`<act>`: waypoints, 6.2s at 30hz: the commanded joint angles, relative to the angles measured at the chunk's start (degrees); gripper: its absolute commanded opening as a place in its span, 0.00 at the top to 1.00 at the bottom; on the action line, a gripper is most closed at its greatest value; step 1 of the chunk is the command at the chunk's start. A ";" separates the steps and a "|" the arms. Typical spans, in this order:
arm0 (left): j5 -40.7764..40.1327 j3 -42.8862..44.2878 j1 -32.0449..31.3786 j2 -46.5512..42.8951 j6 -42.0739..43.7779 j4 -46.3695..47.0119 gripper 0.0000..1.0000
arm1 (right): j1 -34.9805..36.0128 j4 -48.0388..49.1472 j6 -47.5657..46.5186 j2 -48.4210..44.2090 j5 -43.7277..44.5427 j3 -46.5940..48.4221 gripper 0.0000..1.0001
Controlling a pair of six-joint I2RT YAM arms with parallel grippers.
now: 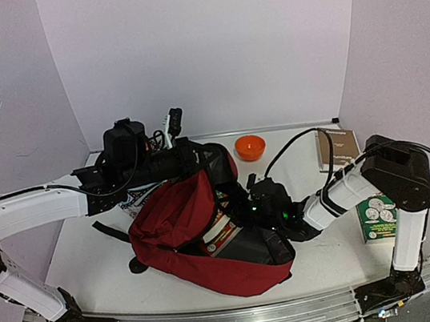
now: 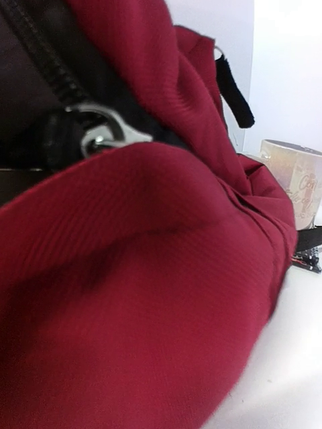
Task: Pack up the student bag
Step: Place the book in the largest pocket of the bag, then place the largest pocket of the bag in the student bag, then move the book to the corner of the board, then pick up the book from the center of the board.
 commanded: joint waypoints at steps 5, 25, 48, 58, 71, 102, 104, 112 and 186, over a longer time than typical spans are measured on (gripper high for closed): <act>0.43 -1.16 -0.59 -2.38 -0.01 8.31 1.00 | 2.09 -5.76 -3.27 1.38 3.08 6.11 0.92; -2.47 -7.01 1.50 -6.01 1.87 8.17 1.00 | 4.00 -35.75 -17.03 -10.86 1.31 8.99 0.39; -23.68 -12.57 4.50 -5.14 19.69 -8.12 0.95 | 0.86 -69.26 -37.97 -26.43 5.38 11.58 0.04; -28.77 -13.09 5.54 -2.22 21.59 -9.93 0.77 | -16.11 -76.59 -37.98 -36.24 4.66 2.68 0.02; -32.68 -12.93 6.27 -7.76 24.02 -14.87 0.34 | -43.60 -79.56 -37.03 -43.94 4.90 -10.81 0.02; -33.05 -12.06 6.27 -16.55 24.66 -17.51 0.17 | -33.18 -66.55 -34.01 -15.94 -15.57 -0.98 0.02; -33.17 -12.10 6.27 -16.85 24.70 -17.49 0.17 | -31.29 -67.35 -34.41 -15.34 -15.82 1.72 0.02; -33.28 -12.18 6.26 -18.18 24.76 -17.79 0.17 | -33.31 -73.93 -38.67 -25.56 -7.85 4.86 0.02; -22.54 -10.64 6.36 -13.65 20.73 -16.62 0.18 | -37.65 -58.04 -63.19 -15.98 -56.43 3.01 0.71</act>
